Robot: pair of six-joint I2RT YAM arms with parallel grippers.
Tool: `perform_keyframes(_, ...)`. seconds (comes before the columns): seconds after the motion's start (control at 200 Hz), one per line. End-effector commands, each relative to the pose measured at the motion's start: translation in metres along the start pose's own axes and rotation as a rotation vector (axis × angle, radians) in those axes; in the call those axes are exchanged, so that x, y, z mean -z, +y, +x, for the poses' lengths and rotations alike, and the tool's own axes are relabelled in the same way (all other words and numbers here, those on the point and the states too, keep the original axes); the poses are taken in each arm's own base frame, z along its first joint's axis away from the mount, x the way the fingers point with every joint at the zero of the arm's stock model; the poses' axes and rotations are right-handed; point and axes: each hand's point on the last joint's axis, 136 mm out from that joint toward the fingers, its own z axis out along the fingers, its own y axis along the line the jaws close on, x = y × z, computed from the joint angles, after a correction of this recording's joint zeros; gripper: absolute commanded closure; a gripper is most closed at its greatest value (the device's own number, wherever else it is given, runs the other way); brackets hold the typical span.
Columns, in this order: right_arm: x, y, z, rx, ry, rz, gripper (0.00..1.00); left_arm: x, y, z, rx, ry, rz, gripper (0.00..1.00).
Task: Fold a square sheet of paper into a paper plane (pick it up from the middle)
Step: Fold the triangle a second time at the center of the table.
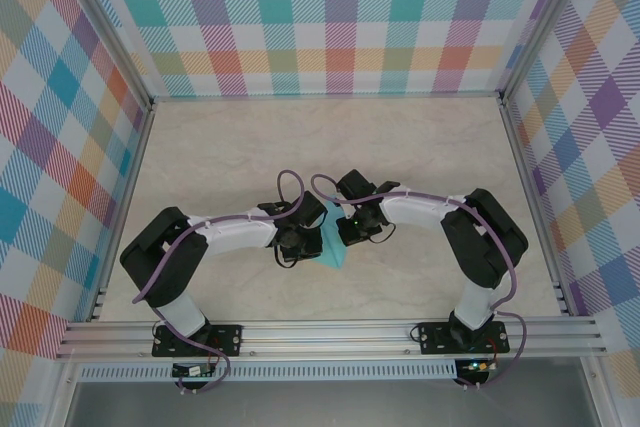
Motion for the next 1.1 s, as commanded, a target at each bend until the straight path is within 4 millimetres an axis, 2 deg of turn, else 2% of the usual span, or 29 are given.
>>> perform_keyframes(0.0, 0.001, 0.003, -0.005, 0.018, -0.001, 0.011, 0.92, -0.004, 0.011, 0.005, 0.000, 0.023, -0.029, 0.93)
perform_keyframes(0.37, 0.003, 0.004, -0.009, 0.022, -0.010, 0.015, 0.91, -0.005, 0.012, 0.006, -0.002, 0.027, -0.033, 0.93)
perform_keyframes(0.835, -0.003, 0.002, 0.000, 0.004, 0.017, 0.011, 0.91, -0.003, 0.010, 0.005, -0.004, 0.022, -0.024, 0.93)
perform_keyframes(1.095, 0.002, 0.006, 0.002, -0.012, 0.020, -0.005, 0.93, -0.003, 0.010, 0.004, -0.004, 0.021, -0.025, 0.93)
